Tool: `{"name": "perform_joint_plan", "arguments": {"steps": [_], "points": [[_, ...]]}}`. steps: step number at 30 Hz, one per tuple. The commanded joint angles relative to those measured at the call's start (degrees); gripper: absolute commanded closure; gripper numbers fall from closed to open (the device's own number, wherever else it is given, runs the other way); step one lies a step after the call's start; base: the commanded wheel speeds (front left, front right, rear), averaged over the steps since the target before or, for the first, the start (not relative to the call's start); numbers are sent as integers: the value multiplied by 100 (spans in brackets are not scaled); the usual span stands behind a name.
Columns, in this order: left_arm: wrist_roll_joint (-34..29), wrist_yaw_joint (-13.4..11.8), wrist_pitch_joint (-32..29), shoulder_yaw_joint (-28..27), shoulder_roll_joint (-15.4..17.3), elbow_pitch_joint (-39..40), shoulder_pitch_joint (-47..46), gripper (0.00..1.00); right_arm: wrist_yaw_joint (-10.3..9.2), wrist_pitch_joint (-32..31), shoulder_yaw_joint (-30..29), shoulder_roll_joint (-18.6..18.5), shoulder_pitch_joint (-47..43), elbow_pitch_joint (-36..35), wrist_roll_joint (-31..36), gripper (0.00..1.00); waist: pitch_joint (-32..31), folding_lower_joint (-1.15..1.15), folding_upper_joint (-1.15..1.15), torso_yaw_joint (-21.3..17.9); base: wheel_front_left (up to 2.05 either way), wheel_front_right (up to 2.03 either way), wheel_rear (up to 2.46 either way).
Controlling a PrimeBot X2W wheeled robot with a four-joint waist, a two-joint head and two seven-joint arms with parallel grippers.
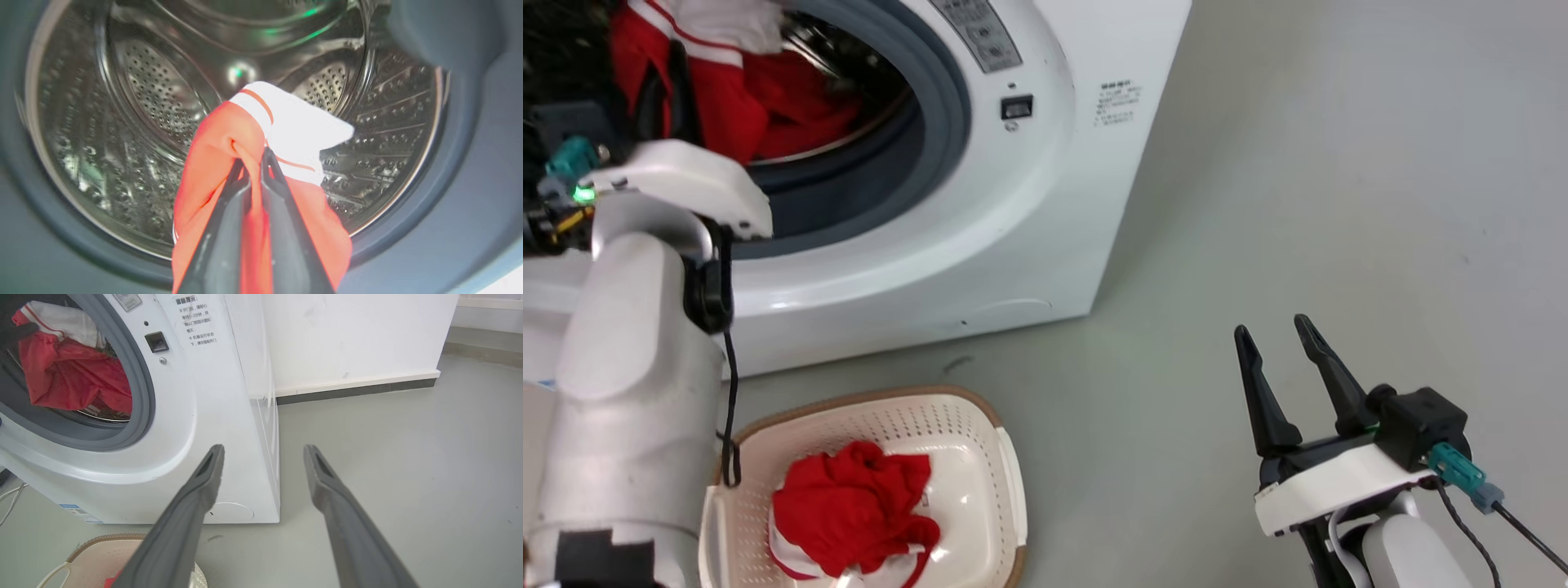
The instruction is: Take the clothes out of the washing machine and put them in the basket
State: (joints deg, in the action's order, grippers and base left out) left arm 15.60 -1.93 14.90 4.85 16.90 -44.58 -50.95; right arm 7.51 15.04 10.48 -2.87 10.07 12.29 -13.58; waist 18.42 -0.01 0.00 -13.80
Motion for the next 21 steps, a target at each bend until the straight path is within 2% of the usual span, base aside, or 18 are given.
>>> {"name": "perform_joint_plan", "arguments": {"steps": [1, 4, 15, 21], "points": [[-47, 62, 42, -88, -76, 247, 311, 100, -4, 20, -60, -1, -140, 36, 39, 0, -395, 1, 0, 247, 0, 0, 0], [-119, 134, 43, -174, -189, 635, 700, 100, -4, 13, -147, 0, -268, 61, 66, 0, -631, 1, 0, 355, 0, 0, 0], [-377, 38, 30, -364, -628, 2143, 2091, 100, -3, -152, -440, 0, -640, -80, 182, 0, -1153, 1, 0, 802, 0, 0, 0], [-445, 12, 30, -258, -815, 2788, 2919, 100, -4, -254, -502, 0, -794, -192, 224, 0, -1326, 1, 0, 963, 0, 0, 0]]}}
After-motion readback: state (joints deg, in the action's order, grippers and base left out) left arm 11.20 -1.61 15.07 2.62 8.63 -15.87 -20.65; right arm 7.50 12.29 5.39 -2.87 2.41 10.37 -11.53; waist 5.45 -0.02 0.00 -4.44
